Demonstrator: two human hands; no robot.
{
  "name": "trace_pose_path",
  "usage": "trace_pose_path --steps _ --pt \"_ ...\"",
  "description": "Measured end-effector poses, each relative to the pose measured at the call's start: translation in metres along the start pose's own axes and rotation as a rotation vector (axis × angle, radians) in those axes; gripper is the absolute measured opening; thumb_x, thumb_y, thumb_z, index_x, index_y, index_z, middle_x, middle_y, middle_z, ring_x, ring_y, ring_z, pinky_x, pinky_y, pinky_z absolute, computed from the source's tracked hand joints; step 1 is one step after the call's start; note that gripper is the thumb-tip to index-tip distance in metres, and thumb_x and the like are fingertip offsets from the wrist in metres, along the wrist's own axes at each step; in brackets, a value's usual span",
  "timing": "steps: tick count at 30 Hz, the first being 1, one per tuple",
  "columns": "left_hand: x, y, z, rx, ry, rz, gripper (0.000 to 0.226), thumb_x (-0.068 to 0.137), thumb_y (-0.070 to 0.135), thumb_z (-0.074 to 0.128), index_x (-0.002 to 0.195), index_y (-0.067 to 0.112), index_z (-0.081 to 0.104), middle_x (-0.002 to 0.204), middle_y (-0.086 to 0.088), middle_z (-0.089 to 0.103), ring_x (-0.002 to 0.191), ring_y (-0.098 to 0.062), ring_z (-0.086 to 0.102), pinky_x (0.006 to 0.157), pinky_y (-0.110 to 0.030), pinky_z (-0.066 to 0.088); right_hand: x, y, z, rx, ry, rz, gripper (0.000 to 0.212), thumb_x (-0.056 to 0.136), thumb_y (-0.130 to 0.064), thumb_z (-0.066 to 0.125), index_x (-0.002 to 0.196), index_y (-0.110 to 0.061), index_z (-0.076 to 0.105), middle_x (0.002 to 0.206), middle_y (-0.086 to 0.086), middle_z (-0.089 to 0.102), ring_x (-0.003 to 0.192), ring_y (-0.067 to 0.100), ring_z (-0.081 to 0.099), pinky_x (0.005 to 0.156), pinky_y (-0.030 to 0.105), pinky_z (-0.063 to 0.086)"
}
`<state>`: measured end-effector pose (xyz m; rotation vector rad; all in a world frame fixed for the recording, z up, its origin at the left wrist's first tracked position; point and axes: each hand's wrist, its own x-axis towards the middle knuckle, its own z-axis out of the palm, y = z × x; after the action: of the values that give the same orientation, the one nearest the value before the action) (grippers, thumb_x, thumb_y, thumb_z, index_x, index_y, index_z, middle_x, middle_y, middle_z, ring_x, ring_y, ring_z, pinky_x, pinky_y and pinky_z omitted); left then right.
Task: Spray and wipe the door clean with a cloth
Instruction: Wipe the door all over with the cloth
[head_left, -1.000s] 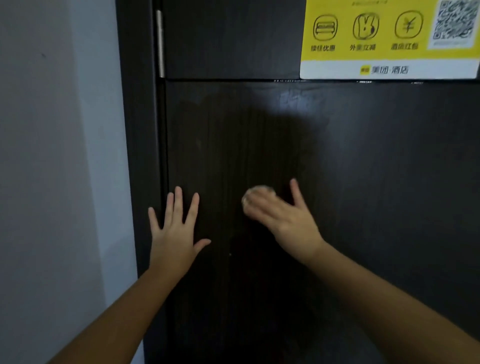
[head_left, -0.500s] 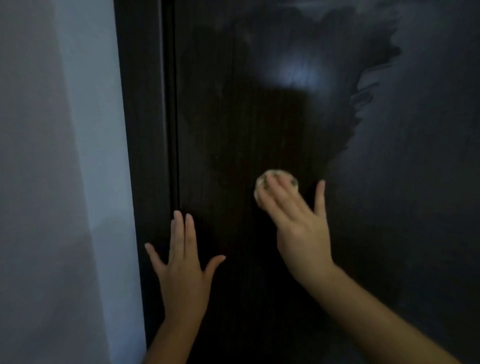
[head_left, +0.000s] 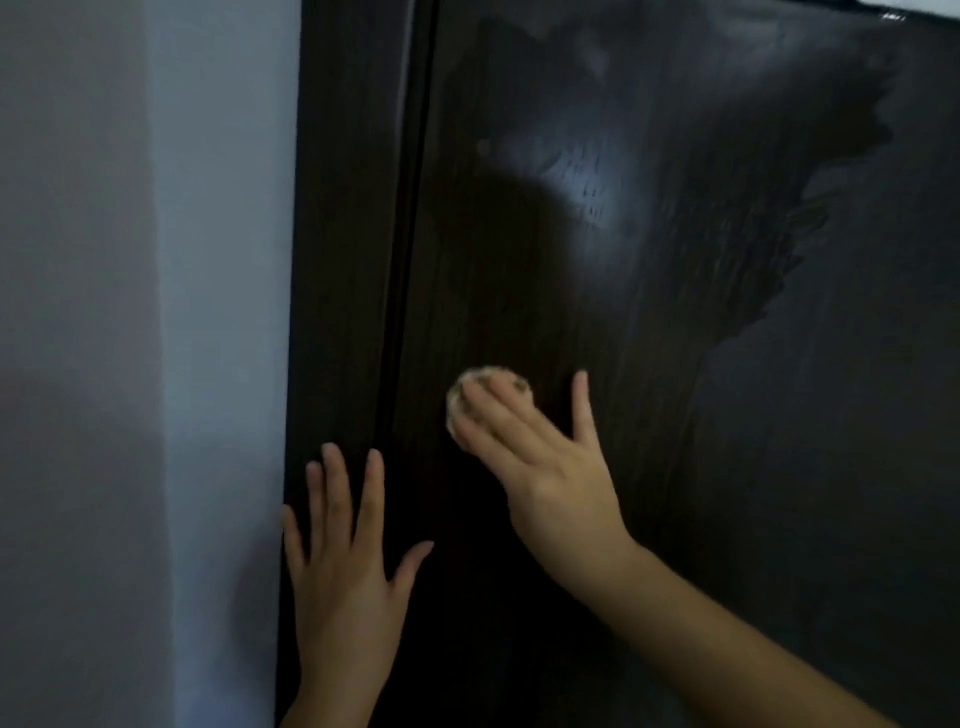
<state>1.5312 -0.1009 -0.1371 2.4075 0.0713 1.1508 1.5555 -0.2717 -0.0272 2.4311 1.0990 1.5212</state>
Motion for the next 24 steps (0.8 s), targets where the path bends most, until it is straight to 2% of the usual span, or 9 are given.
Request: trace_pose_path --steps 2,6,7,11,12,15,17,21,24 --pt "-0.003 -0.003 -0.001 -0.022 -0.003 -0.015 0.117 0.074 0.040 0.075 0.149 0.039 -0.015 0.158 0.004 -0.021 0.145 -0.017 -0.012 0.113 -0.056 0.012 -0.002 0.008 -0.005 -0.038 -0.020 -0.076 0.048 0.094 -0.019 0.039 0.141 -0.024 0.047 0.151 -0.003 0.040 0.143 0.014 0.029 0.113 0.065 0.001" --pt "-0.007 -0.003 0.001 -0.059 0.043 -0.073 0.120 0.072 0.039 0.077 0.150 0.033 -0.014 0.158 0.002 -0.017 0.146 -0.023 -0.004 0.113 -0.053 0.011 0.049 0.016 -0.013 -0.025 0.176 0.199 0.050 0.092 -0.008 0.045 0.140 -0.021 0.049 0.149 -0.001 0.043 0.142 0.014 0.031 0.113 0.062 -0.004" --pt "-0.008 -0.004 0.000 -0.073 0.048 -0.079 0.119 0.073 0.039 0.076 0.150 0.033 -0.014 0.158 0.000 -0.016 0.146 -0.024 -0.003 0.113 -0.052 0.011 0.044 0.006 -0.007 -0.013 0.173 0.190 0.050 0.092 -0.008 0.046 0.141 -0.021 0.048 0.150 0.000 0.041 0.143 0.015 0.029 0.114 0.062 -0.004" --pt "-0.008 -0.006 -0.004 -0.098 0.019 -0.069 0.116 0.077 0.040 0.073 0.145 0.043 -0.020 0.156 0.005 -0.019 0.146 -0.019 -0.010 0.115 -0.051 0.009 -0.034 -0.024 0.020 -0.051 -0.169 -0.184 0.049 0.095 -0.021 0.043 0.144 -0.023 0.043 0.155 -0.002 0.031 0.146 0.017 0.020 0.114 0.062 -0.007" --pt "-0.010 -0.007 -0.003 -0.094 0.022 -0.071 0.116 0.077 0.039 0.073 0.146 0.042 -0.020 0.156 0.006 -0.021 0.146 -0.019 -0.011 0.115 -0.051 0.009 -0.034 -0.017 0.017 -0.060 -0.168 -0.211 0.048 0.095 -0.022 0.041 0.143 -0.024 0.044 0.154 -0.002 0.033 0.146 0.016 0.022 0.114 0.063 -0.007" --pt "-0.014 -0.009 0.002 -0.063 0.077 -0.076 0.113 0.075 0.039 0.075 0.151 0.033 -0.009 0.157 0.004 -0.021 0.146 -0.025 -0.004 0.113 -0.054 0.014 0.006 0.004 0.006 -0.031 0.048 0.039 0.046 0.095 -0.015 0.040 0.139 -0.023 0.050 0.149 -0.002 0.042 0.142 0.015 0.031 0.113 0.063 -0.005" --pt "-0.016 -0.009 0.004 -0.046 0.093 -0.072 0.111 0.075 0.038 0.074 0.152 0.028 -0.005 0.158 0.002 -0.020 0.147 -0.027 -0.003 0.113 -0.057 0.015 -0.001 0.000 0.005 0.021 0.096 0.179 0.047 0.095 -0.014 0.039 0.140 -0.021 0.048 0.150 -0.001 0.041 0.143 0.016 0.029 0.113 0.064 -0.004" --pt "-0.019 -0.005 0.002 -0.049 0.044 -0.088 0.114 0.075 0.041 0.074 0.152 0.027 -0.009 0.157 -0.001 -0.022 0.147 -0.024 -0.010 0.115 -0.055 0.008 -0.112 -0.012 0.020 -0.033 -0.174 0.021 0.048 0.097 -0.025 0.035 0.145 -0.028 0.040 0.155 -0.005 0.029 0.146 0.016 0.022 0.114 0.062 -0.005" --pt "-0.028 0.005 0.009 -0.015 0.016 -0.082 0.113 0.076 0.043 0.073 0.152 0.026 -0.008 0.157 -0.004 -0.024 0.146 -0.024 -0.014 0.114 -0.055 0.003 -0.097 0.029 0.006 -0.043 0.007 0.128 0.040 0.102 -0.020 0.032 0.137 -0.024 0.051 0.148 -0.002 0.039 0.140 0.017 0.036 0.113 0.063 -0.002"
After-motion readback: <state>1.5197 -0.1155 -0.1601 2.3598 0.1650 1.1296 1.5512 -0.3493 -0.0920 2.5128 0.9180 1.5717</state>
